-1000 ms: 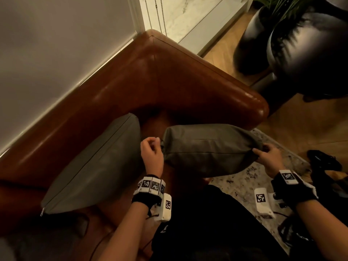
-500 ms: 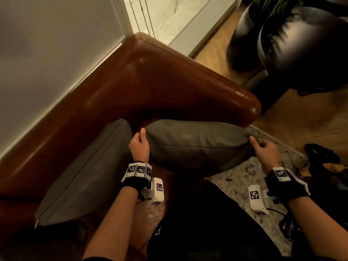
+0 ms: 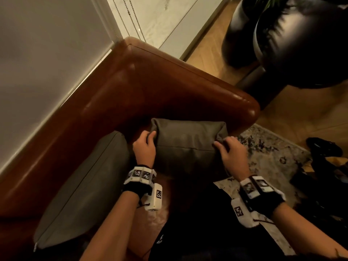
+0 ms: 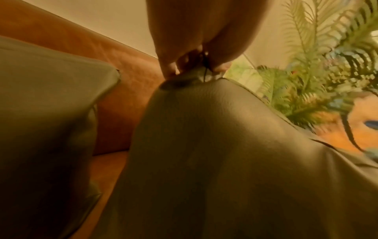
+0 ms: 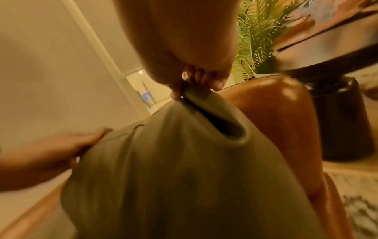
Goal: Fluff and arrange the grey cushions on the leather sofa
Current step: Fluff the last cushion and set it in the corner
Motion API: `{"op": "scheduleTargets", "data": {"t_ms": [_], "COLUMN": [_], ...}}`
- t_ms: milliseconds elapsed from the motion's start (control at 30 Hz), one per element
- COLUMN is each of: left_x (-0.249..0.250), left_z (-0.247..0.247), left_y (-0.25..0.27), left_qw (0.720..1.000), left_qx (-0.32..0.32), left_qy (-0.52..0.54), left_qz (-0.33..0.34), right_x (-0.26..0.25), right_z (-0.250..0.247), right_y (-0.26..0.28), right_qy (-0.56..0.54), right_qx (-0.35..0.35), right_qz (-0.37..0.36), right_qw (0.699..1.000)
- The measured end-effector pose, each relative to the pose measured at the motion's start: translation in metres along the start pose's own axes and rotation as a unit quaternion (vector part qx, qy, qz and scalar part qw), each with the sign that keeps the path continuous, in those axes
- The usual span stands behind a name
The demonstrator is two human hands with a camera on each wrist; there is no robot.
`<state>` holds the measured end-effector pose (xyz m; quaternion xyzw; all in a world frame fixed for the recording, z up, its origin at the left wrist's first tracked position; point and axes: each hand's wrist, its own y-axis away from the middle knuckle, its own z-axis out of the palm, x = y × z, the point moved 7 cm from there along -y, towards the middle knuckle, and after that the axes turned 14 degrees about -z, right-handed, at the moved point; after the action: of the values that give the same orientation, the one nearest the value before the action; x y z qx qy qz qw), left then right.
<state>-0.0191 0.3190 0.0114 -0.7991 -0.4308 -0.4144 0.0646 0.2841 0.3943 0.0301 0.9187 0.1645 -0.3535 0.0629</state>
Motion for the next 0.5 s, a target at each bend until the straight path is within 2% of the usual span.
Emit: {"op": "scheduleTargets", "data": {"t_ms": [67, 133, 200, 300, 400, 433, 467, 500], "left_x": [-0.005, -0.004, -0.001, -0.009, -0.039, -0.043, -0.043, -0.037], "left_z": [-0.027, -0.038, -0.027, -0.004, 0.01, 0.013, 0.017, 0.019], "left_y": [-0.023, -0.046, -0.063, -0.086, -0.108, -0.108, -0.106, -0.098], "left_qw": [0.999, 0.999, 0.999, 0.994, 0.976, 0.972, 0.974, 0.981], "left_qx": [0.05, 0.051, 0.041, 0.036, -0.005, -0.029, -0.06, -0.094], "left_qy": [0.009, -0.001, -0.02, -0.05, -0.09, -0.102, -0.096, -0.076], "left_qz": [-0.008, -0.008, -0.025, -0.087, -0.196, -0.21, -0.195, -0.154], "right_x": [0.02, 0.037, 0.027, -0.008, -0.054, -0.068, -0.082, -0.094], "right_z": [-0.038, -0.072, -0.082, -0.074, -0.058, -0.046, -0.031, -0.013], "right_y": [0.006, 0.017, 0.018, 0.0, -0.035, -0.05, -0.066, -0.082], "right_qy": [-0.039, -0.049, -0.042, -0.048, -0.09, -0.107, -0.125, -0.137], "right_qx": [0.053, 0.079, 0.077, 0.074, 0.058, 0.052, 0.043, 0.031], "right_qz": [0.047, 0.076, 0.066, 0.035, -0.028, -0.042, -0.053, -0.061], "right_qw": [0.997, 0.993, 0.994, 0.996, 0.994, 0.992, 0.99, 0.988]}}
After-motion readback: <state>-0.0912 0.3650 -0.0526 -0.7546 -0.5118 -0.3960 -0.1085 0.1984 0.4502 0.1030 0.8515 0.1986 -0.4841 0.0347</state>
